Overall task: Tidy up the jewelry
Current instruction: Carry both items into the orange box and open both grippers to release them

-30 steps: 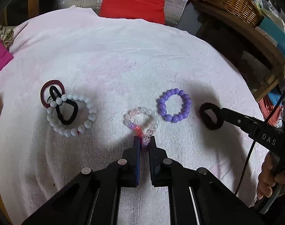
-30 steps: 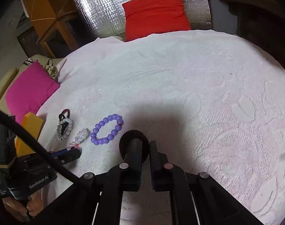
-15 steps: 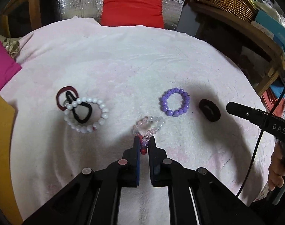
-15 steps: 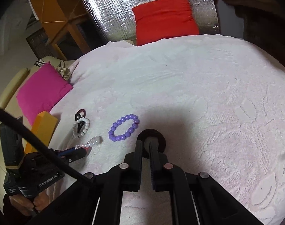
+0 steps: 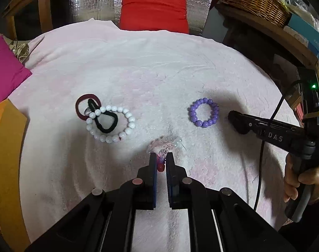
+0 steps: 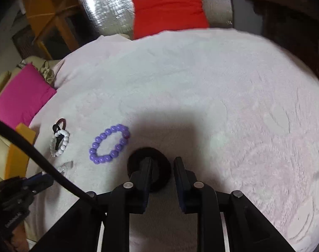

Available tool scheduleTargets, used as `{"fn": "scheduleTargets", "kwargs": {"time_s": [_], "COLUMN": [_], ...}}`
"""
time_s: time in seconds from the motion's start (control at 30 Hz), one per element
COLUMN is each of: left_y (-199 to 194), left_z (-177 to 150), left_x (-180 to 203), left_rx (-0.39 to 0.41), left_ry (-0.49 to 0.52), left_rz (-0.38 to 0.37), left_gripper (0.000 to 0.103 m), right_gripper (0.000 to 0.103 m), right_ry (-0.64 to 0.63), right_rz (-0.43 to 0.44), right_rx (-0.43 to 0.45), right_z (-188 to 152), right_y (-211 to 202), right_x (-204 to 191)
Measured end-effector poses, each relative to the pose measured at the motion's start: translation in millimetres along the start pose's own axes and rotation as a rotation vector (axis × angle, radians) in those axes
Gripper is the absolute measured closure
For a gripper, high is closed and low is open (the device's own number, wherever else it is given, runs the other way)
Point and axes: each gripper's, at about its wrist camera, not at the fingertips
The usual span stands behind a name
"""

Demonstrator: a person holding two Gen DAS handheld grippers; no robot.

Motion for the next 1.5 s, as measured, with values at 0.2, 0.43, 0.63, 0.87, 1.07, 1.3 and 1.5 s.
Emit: {"fn": "scheduleTargets", "kwargs": {"time_s": [0.2,0.43,0.63,0.87,1.07,1.3,1.5], "left_y": [-17,-55,-91,-72,-29,20,26], "left_z": [-5,-20,-35,-38,-26,-11,-7], "left_x": [-13,-34,-64,-69,-32,-13,-8], "left_rx": [0.029,0.104,0.194,0.116,0.021,-0.056,-0.023], "left_ry": [-0.030,-0.074,-0.136,-0.138,-0.063,-0.045,-0.044], "left_rz": [-0.011,-0.019,-0.008,-0.027,-0.045,-0.010,-0.060], "left_gripper": [0.095,0.095,0.095,0.095,0.064,0.049,0.058], "right_gripper": [0.095,0.095,0.095,0.095,0.095,0.095,0.095], "right_ry": [-0.049,-0.045,-0.105,-0.100,0.002,0.000,-0.005], "right_rz": [-0.017,0.074,0.110,0.108,0.087,0.087,0.099], "right_rx": [0.032,0.101,0.123,0.155,0.126,0.126,0.134], "right_z": [-4,-9,-20,-28,-26,-21,-17], "right_y": [-12,-45,-53,-65,-54,-57,-60], "right_x": [-15,-33,-74,-75,-40,-29,-27]}}
Point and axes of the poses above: each gripper's, at about its wrist camera, not at the fingertips, and y roughly the way its jaws point, x to its right, z to its top, and after that the axes turned 7 degrees about -x, right-handed
